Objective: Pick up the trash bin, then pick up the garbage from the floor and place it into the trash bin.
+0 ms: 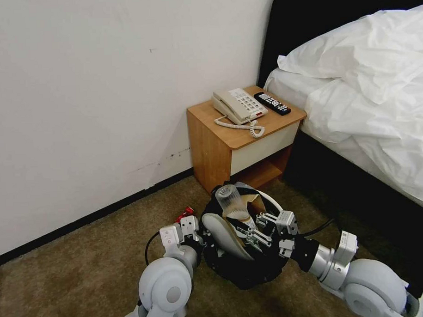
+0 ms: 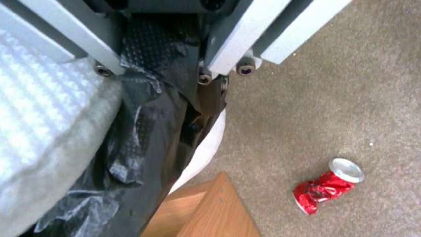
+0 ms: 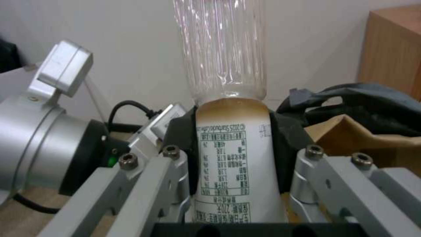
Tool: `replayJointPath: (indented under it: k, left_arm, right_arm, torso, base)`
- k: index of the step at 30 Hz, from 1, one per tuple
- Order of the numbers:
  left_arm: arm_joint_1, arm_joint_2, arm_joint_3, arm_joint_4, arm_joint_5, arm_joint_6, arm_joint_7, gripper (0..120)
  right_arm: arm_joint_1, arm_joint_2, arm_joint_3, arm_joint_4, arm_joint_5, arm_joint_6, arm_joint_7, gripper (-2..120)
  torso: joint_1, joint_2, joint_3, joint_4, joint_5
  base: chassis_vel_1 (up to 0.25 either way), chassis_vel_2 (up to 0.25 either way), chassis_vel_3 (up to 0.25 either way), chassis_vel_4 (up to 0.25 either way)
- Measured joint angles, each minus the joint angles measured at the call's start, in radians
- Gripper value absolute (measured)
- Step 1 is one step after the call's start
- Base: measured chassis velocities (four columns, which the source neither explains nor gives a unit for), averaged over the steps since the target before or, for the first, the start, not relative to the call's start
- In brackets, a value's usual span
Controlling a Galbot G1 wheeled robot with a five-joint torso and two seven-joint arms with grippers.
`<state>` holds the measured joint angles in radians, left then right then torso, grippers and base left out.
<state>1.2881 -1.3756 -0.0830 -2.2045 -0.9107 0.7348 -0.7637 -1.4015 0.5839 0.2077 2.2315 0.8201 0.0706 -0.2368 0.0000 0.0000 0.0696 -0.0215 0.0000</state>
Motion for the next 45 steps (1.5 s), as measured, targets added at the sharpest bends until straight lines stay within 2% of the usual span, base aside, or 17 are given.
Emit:
replayJointPath:
  k: [9, 31, 45]
  left_arm:
    - [0.029, 0.001, 0.0, -0.011, 0.017, 0.001, -0.001, 0]
    - [0.024, 0.025, -0.004, -0.03, -0.004, 0.001, 0.001, 0]
    - [0.025, 0.026, -0.006, -0.032, -0.012, 0.001, 0.004, 0]
  right_arm:
    - [-0.004, 0.015, -0.008, -0.033, -0.017, 0.001, 0.0, 29]
    - [0.003, 0.065, -0.06, -0.155, -0.073, 0.024, -0.007, 29]
    - [0.013, 0.088, -0.084, -0.193, -0.086, 0.031, -0.011, 29]
  torso:
    - [0.0, 0.0, 0.0, 0.0, 0.0]
    - [0.0, 0.0, 0.0, 0.0, 0.0]
    - [0.0, 0.0, 0.0, 0.0, 0.0]
  base:
    - [0.0, 0.0, 0.0, 0.0]
    - [0.0, 0.0, 0.0, 0.0]
    - [0.0, 0.0, 0.0, 0.0]
